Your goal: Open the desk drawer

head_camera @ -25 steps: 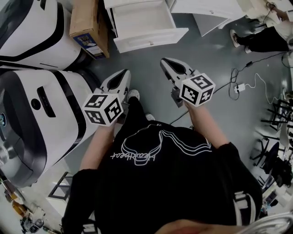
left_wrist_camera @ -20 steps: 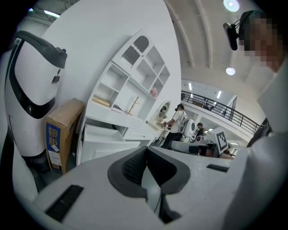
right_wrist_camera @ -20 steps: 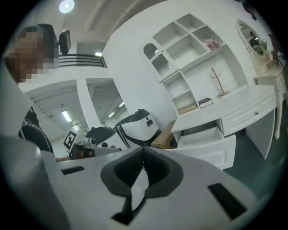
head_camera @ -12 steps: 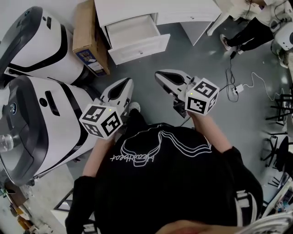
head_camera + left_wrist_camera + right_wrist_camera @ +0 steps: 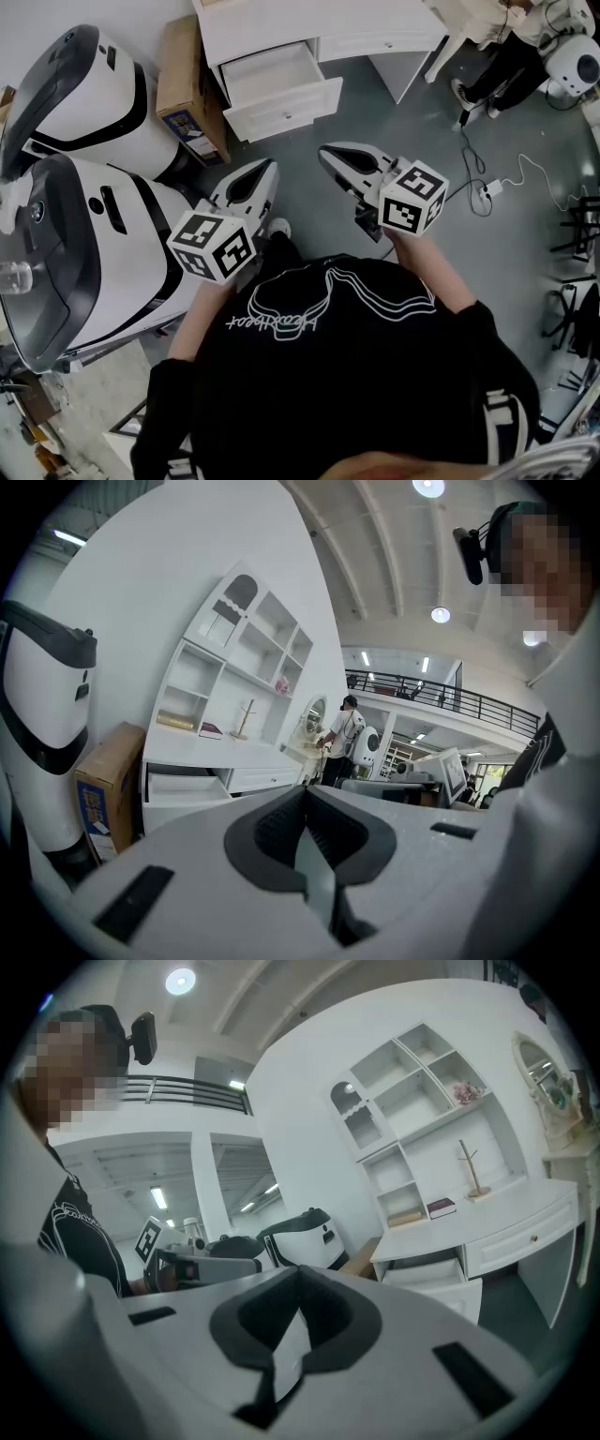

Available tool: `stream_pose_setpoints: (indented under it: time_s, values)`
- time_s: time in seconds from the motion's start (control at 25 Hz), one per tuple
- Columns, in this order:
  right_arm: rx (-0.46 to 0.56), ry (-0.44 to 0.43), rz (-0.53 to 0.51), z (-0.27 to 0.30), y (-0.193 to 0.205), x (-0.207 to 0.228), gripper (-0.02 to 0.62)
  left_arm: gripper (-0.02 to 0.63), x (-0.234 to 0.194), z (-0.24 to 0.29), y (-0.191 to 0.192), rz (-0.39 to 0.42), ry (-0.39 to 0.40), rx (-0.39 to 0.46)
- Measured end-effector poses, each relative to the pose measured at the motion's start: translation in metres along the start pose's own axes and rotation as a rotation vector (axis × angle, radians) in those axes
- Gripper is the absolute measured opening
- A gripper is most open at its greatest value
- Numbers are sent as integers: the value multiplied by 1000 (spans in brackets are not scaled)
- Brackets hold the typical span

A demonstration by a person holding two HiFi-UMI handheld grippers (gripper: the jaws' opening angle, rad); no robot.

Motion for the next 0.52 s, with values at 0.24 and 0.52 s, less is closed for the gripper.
stream_pose_setpoints:
  time_s: [0.24, 0.52]
  values:
    - [14, 9, -11, -9, -3, 6, 5, 4, 6, 8, 0, 8, -7, 2]
    - [23, 19, -11, -16, -2, 16, 6, 3, 9, 20, 1, 12, -8, 3]
Point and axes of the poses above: the fingertips, and each gripper's own axes: z forward along the fingers, x to its right, y out of its underside, the point moved 2 cm from there along -z, backward along the fingers, and after that the axes turned 15 degrees about y, right-handed, at the moved point
